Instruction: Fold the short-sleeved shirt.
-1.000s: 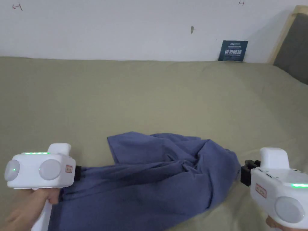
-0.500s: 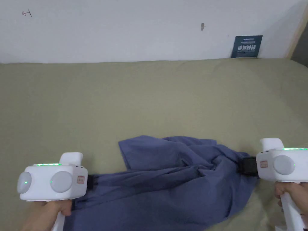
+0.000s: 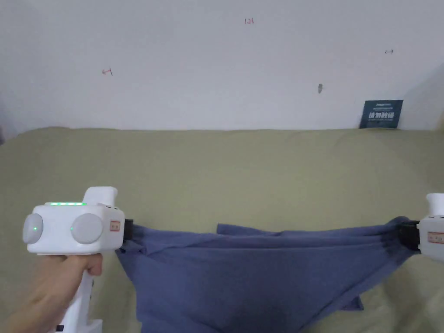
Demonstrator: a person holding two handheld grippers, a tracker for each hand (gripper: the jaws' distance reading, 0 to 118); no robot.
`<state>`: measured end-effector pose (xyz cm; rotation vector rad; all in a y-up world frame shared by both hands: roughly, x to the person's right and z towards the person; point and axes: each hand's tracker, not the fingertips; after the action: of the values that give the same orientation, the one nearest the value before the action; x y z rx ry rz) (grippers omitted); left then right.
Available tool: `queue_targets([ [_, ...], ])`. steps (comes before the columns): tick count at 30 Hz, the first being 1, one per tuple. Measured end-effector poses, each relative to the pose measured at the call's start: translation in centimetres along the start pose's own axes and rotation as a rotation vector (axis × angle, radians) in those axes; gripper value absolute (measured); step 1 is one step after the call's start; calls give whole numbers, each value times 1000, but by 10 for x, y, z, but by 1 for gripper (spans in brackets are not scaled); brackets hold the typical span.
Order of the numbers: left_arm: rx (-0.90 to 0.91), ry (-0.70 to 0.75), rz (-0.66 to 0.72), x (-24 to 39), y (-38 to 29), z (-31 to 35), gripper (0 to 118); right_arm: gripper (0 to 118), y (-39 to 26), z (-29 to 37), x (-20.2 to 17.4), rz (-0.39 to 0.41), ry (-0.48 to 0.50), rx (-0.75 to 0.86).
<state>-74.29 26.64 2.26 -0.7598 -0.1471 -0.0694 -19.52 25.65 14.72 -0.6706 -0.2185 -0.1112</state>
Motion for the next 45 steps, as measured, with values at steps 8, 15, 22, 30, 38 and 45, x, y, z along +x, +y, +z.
queue_targets([
  [8,184,94,10,-22,76,128,3,16,80,77,-47,43,21,182],
  [15,298,204,17,-14,149,156,3,16,159,95,-73,89,-26,297],
  [22,371,271,6,4,213,129,3,16,230,64,-82,95,-94,360],
  [30,372,338,-2,22,235,43,3,16,245,-15,-88,77,-171,354],
  [38,214,278,-77,26,163,-66,3,15,162,-128,-78,102,-193,171],
  [45,71,219,-76,15,59,-103,3,15,47,-146,-65,114,-157,4],
])
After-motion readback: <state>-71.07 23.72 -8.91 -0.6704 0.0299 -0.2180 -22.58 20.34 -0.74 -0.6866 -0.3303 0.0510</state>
